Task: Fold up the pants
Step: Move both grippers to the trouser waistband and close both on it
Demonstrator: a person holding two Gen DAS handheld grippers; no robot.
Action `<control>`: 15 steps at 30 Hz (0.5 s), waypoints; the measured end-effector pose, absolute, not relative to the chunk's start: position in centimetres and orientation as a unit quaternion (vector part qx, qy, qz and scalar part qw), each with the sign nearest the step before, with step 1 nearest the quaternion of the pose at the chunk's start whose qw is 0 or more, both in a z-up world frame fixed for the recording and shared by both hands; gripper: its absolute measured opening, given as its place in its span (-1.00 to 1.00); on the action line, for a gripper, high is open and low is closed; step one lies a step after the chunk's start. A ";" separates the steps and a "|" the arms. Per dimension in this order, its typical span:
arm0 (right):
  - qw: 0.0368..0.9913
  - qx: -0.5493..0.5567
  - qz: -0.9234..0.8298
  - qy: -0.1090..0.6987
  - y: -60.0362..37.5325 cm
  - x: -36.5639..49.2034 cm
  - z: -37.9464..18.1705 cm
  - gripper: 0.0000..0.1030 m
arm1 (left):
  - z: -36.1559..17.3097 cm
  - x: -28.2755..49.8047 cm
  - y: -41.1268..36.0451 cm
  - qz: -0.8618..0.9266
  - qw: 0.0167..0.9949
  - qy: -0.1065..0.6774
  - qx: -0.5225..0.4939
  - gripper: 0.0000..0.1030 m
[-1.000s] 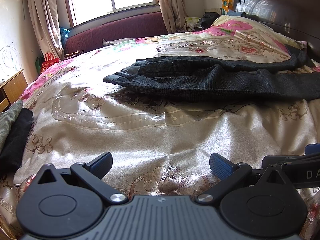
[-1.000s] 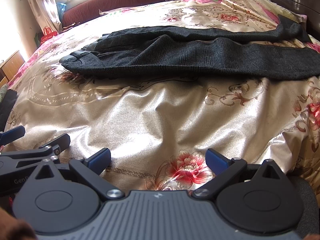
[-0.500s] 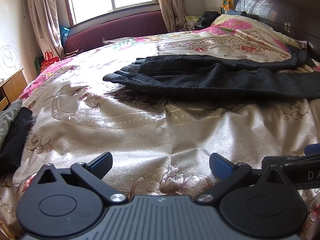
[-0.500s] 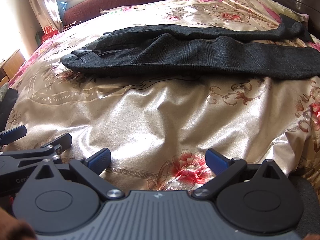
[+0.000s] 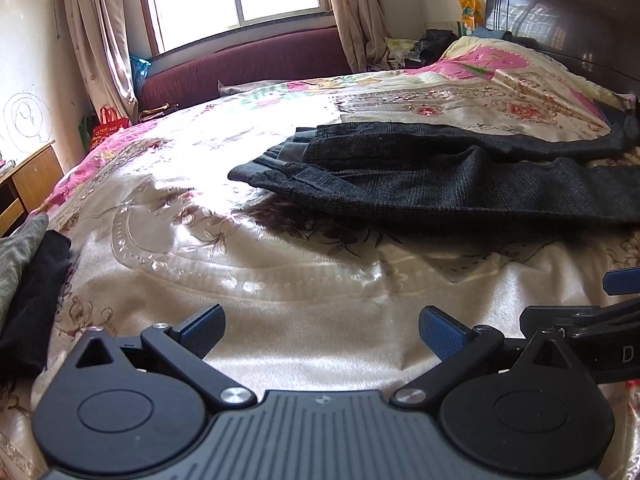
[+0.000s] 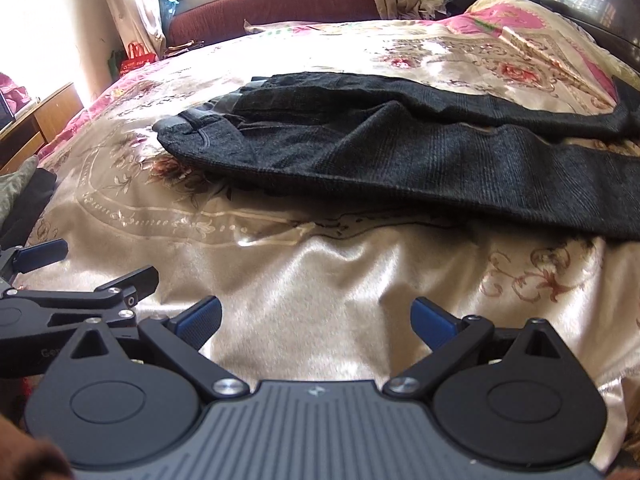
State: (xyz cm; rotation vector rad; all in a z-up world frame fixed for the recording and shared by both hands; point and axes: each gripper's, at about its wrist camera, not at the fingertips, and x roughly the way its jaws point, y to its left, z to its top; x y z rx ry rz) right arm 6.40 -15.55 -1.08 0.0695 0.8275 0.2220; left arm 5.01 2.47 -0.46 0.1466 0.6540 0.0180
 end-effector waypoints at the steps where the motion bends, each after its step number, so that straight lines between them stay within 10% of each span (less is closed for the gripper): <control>1: 0.910 0.035 0.109 0.399 -15.4 7.1 -1.0 0.95 | -0.3 5.7 2.5 0.009 0.945 0.318 0.075 1.00; 15: 0.920 0.001 0.122 0.373 -13.3 14.9 -0.8 0.95 | 0.3 14.1 4.3 0.001 0.947 0.292 0.130 1.00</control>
